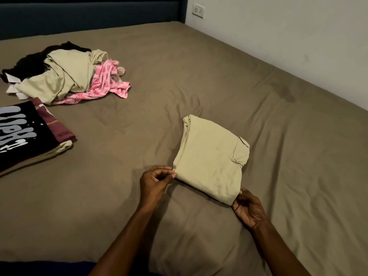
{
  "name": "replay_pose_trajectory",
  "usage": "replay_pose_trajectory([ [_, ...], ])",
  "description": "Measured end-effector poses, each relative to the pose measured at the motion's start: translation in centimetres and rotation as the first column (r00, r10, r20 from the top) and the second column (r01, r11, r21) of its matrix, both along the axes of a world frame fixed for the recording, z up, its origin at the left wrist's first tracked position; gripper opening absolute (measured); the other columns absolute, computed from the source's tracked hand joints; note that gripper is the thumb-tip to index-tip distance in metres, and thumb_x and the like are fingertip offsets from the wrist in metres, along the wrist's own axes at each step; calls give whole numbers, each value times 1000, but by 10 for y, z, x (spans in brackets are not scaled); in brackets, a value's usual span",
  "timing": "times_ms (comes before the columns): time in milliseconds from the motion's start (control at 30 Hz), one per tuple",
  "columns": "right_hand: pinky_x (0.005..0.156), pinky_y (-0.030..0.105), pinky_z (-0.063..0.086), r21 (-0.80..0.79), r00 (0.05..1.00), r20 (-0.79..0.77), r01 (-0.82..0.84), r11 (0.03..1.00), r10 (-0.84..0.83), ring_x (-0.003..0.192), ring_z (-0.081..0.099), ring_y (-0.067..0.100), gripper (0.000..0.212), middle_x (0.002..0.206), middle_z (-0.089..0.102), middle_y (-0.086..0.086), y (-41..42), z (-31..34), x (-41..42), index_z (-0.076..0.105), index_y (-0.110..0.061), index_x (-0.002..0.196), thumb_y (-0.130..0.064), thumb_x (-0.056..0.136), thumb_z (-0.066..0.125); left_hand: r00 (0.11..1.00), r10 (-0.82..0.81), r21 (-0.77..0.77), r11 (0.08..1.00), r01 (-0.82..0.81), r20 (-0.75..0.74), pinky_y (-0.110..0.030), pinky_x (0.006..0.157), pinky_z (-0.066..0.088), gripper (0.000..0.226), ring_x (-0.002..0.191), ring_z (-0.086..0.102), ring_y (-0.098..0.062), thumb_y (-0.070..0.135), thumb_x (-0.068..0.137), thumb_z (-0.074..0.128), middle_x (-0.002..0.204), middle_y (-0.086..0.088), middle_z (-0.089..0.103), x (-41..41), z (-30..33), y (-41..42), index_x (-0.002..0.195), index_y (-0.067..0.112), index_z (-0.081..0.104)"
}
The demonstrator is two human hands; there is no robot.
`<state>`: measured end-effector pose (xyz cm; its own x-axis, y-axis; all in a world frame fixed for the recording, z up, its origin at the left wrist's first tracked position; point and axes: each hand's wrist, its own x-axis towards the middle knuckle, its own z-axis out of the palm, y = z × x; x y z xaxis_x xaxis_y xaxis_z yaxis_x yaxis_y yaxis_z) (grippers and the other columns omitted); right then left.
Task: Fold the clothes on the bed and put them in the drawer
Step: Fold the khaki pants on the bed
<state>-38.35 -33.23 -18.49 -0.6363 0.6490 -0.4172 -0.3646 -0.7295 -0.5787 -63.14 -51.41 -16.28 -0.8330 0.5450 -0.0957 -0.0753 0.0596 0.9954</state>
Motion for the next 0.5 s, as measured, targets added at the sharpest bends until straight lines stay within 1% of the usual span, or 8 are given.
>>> replay_pose_trajectory([
  [67,82,49,63,1,999,-38,-34,999,34,75,69,26,33,68,55,10,3,-3,1,58,3,72,10,55,86,1000,-5,-10,1000,5,-8,-41,91,60,16,87,75,-19,2,75,88,90,-4,78,-1,-2,0,86,12,82],
  [100,86,52,62,-8,998,-57,-42,999,42,75,71,27,22,69,59,12,0,2,0,62,11,83,14,66,74,1000,-7,-13,1000,7,-11,-41,91,60,16,87,75,-19,3,75,88,90,-4,78,-1,-2,0,86,12,82],
  [167,97,47,56,6,994,-60,-91,996,91,88,76,28,37,90,73,19,-1,3,0,66,19,111,14,75,61,1000,-14,-16,1000,14,-20,-41,91,60,15,87,75,-18,3,76,87,90,-3,78,0,-3,-1,87,12,82],
  [233,97,44,58,44,990,-50,-130,990,132,108,73,33,62,120,70,26,1,2,0,66,14,123,8,64,85,999,-26,-14,1000,26,-27,-41,91,60,14,87,75,-18,3,77,86,90,-3,78,1,-2,-1,87,12,81],
  [300,90,42,61,75,990,5,-140,987,140,111,71,33,76,126,68,26,2,-2,-2,69,12,121,0,52,98,999,-32,-20,999,32,-31,-39,91,60,13,88,74,-16,5,78,86,91,-2,77,1,-1,-3,87,13,81],
  [367,88,39,62,97,988,82,-136,986,129,110,72,32,70,126,68,25,1,-1,-7,71,10,119,-5,56,99,997,-38,-46,998,35,-66,-39,89,60,13,88,73,-14,9,79,86,92,0,76,2,-2,-3,86,18,81],
  [433,89,38,62,116,987,141,-100,988,83,108,73,30,45,126,68,25,-3,-1,-13,73,8,117,-5,75,84,994,-53,-65,997,47,-98,-40,88,60,13,87,73,-14,12,79,87,92,2,75,0,-5,-3,85,22,81],
  [500,89,37,62,149,972,235,-36,988,0,103,74,28,25,122,71,24,-6,0,-19,78,3,106,-4,86,67,998,-66,-45,997,65,-25,-42,87,61,11,86,74,-17,12,79,87,91,-1,77,-1,-4,-3,86,19,82],
])
